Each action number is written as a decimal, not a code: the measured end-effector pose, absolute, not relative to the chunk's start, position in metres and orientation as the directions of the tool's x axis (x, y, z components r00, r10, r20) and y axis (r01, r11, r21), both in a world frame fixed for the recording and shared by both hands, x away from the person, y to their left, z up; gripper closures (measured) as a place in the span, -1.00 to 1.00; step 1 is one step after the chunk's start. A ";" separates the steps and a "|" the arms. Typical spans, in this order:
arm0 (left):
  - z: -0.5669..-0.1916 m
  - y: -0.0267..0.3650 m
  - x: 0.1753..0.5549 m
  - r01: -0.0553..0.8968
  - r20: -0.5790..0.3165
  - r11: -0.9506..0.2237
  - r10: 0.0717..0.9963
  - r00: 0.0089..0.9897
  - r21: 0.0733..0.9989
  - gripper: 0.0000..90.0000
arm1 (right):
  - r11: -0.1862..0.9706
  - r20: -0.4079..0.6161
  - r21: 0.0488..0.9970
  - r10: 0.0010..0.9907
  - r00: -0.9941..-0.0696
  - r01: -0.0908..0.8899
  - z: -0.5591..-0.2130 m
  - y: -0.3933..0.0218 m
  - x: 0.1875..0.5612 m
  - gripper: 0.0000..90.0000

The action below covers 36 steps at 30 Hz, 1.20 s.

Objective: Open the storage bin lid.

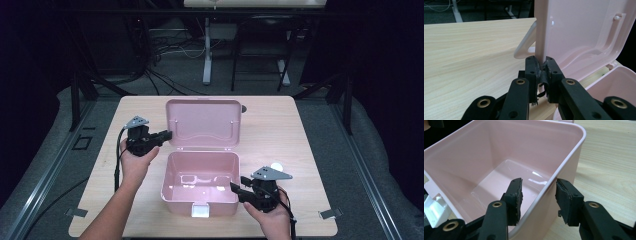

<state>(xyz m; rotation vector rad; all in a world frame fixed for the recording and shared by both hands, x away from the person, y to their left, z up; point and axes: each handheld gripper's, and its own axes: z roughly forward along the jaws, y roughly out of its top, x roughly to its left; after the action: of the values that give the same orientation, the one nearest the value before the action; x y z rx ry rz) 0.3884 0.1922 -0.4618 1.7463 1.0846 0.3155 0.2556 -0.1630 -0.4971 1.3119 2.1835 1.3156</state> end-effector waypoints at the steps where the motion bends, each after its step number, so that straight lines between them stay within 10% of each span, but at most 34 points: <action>1: -0.462 0.192 0.389 0.523 -0.267 -0.084 0.785 0.559 0.848 0.84 | 0.176 0.205 0.810 0.809 -0.551 0.559 -0.497 -0.163 0.256 0.25; 36: -0.474 0.189 0.402 0.602 -0.325 -0.074 0.786 0.525 0.795 0.75 | 0.188 0.189 0.804 0.819 -0.542 0.565 -0.500 -0.161 0.258 0.28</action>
<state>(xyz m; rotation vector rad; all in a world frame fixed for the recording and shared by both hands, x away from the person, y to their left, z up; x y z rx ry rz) 0.4016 0.1888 -0.4736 1.7687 1.1632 0.2312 0.2576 -0.1608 -0.5004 1.3170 2.1847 1.2820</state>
